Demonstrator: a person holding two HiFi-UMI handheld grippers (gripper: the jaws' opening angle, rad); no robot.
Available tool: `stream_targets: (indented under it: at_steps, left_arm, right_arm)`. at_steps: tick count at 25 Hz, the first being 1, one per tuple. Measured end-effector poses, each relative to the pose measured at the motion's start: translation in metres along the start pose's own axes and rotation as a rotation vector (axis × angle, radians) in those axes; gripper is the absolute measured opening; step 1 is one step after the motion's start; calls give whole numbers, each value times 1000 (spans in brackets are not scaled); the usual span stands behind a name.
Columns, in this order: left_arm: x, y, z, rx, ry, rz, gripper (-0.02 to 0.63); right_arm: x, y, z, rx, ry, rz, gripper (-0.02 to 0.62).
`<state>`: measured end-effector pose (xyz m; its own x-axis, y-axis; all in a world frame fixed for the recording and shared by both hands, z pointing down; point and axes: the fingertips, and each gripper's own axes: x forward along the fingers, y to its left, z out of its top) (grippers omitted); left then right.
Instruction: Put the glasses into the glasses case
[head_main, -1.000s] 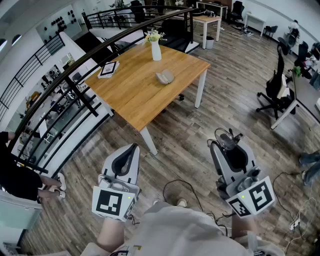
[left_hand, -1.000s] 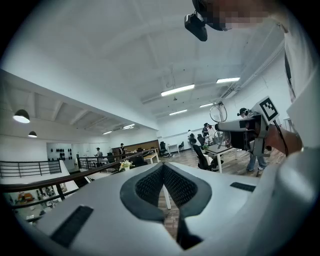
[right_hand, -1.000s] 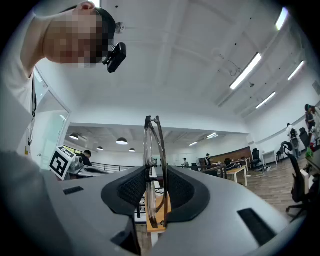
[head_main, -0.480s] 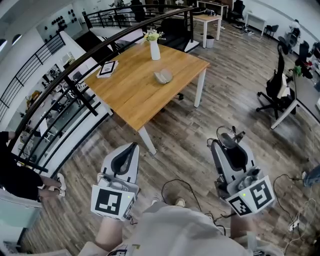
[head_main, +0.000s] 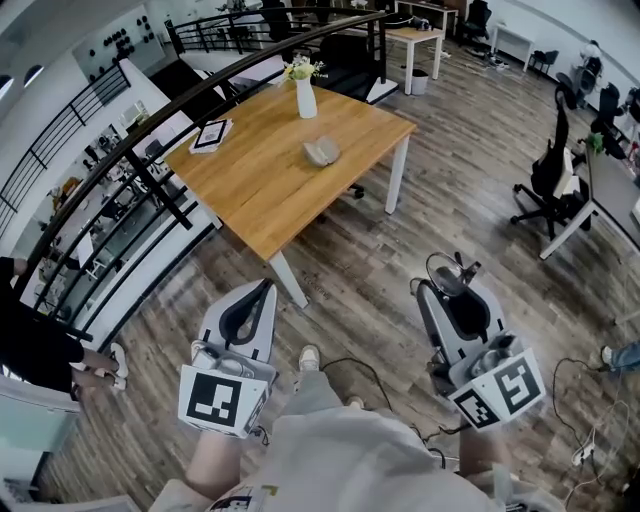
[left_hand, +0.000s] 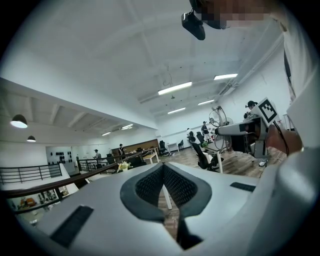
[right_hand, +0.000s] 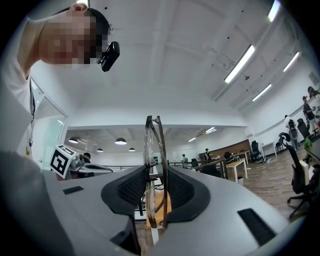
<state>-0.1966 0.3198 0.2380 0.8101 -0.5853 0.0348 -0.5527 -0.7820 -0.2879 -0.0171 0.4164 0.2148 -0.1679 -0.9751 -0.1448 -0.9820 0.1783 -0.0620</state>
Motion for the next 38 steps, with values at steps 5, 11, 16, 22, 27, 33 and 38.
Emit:
stream_targets:
  at_steps: [5, 11, 16, 22, 27, 33, 38]
  left_arm:
    - [11, 4, -6, -5, 1, 2, 17]
    - [37, 16, -19, -22, -7, -1, 17]
    - [79, 36, -29, -53, -10, -23, 17]
    - [125, 66, -39, -52, -8, -48, 17]
    - [180, 109, -52, -48, 11, -70, 17]
    - [256, 176, -73, -67, 49, -104, 17]
    - [313, 239, -96, -87, 60, -119, 17]
  right_arm:
    - [8, -8, -8, 15, 9, 3, 135]
    - [28, -25, -25, 12, 29, -11, 135]
    - [63, -50, -31, 17, 55, -26, 135]
    - [117, -78, -41, 10, 63, -43, 135]
    - [180, -104, -52, 21, 93, -56, 135]
    - [284, -138, -69, 43, 150, -58, 135]
    - [373, -160, -89, 81, 203, -47, 135]
